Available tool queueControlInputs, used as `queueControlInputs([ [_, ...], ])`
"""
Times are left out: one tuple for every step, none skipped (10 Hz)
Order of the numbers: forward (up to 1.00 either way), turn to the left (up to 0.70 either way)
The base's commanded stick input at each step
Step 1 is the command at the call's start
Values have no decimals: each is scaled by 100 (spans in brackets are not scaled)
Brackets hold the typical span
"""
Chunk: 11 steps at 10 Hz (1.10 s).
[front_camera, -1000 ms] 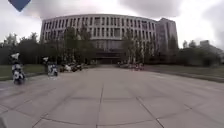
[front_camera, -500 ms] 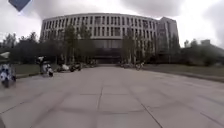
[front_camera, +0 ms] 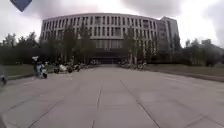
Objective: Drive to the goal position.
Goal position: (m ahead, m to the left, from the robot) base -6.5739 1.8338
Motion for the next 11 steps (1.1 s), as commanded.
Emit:
queueControlInputs([
  [100,0],
  [100,0],
  [100,0],
  [100,0],
  [100,0],
  [100,0],
  [100,0],
  [100,0],
  [100,0],
  [100,0],
  [100,0],
])
